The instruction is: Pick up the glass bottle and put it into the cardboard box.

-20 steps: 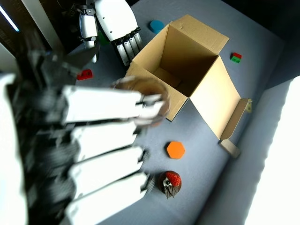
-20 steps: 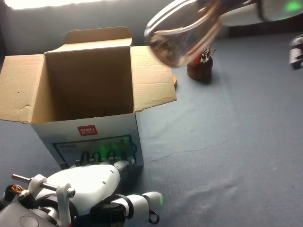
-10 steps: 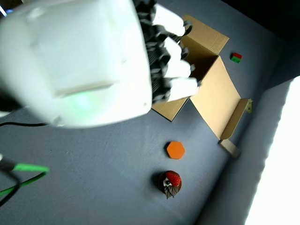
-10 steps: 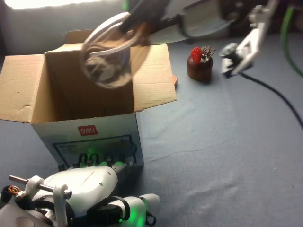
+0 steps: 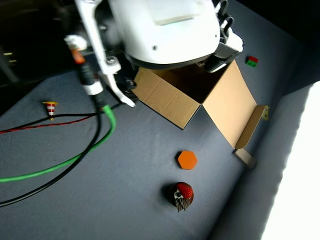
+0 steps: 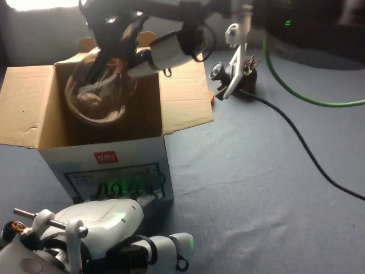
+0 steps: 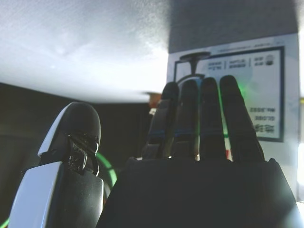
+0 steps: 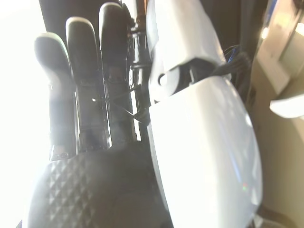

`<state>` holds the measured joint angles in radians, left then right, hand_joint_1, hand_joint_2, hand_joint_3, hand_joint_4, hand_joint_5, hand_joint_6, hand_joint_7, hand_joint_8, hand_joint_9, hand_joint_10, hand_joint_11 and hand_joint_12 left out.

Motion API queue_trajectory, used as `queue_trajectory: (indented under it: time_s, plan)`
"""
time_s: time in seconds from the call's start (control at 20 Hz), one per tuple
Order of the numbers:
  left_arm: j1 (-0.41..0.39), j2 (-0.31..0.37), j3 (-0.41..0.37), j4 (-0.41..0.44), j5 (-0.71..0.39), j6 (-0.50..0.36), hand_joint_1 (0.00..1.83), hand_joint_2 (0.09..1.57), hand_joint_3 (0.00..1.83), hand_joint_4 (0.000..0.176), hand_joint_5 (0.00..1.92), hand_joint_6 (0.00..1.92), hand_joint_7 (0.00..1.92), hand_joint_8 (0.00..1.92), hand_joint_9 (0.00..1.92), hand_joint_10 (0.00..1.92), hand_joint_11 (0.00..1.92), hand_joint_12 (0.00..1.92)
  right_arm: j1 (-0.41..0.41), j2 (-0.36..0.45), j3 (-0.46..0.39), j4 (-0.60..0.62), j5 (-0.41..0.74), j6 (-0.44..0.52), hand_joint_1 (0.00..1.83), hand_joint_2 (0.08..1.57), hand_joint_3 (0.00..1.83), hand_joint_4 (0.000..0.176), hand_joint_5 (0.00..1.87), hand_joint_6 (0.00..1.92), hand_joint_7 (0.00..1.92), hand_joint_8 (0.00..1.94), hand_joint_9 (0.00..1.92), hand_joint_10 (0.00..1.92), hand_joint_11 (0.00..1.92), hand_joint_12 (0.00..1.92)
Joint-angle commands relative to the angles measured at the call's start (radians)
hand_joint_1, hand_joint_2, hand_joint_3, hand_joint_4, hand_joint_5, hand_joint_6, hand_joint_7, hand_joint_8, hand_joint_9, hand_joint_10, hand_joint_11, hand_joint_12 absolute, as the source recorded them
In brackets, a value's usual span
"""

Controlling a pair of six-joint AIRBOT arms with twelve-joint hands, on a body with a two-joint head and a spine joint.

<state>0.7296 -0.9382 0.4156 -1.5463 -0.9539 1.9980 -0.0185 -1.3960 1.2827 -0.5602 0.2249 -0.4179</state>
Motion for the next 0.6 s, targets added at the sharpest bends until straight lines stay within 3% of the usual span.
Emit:
queue_trajectory:
  time_s: [0.0, 0.55]
  plan:
    - [-0.002, 0.004, 0.004, 0.066, -0.026, -0.003, 0.00, 1.26, 0.00, 0.000, 0.09, 0.00, 0.08, 0.00, 0.07, 0.00, 0.00, 0.21, 0.008, -0.005, 0.006, 0.023, 0.082, -0.016, 1.36, 1.14, 0.00, 0.000, 0.87, 1.16, 1.07, 0.95, 0.77, 1.28, 0.61, 1.58]
    - [0.034, 0.008, 0.005, 0.123, -0.015, -0.078, 0.00, 1.26, 0.00, 0.000, 0.08, 0.00, 0.08, 0.00, 0.06, 0.00, 0.00, 0.21, -0.023, -0.100, 0.019, 0.023, 0.010, -0.176, 1.36, 1.14, 0.00, 0.000, 0.87, 1.18, 1.07, 0.94, 0.77, 1.27, 0.61, 1.58]
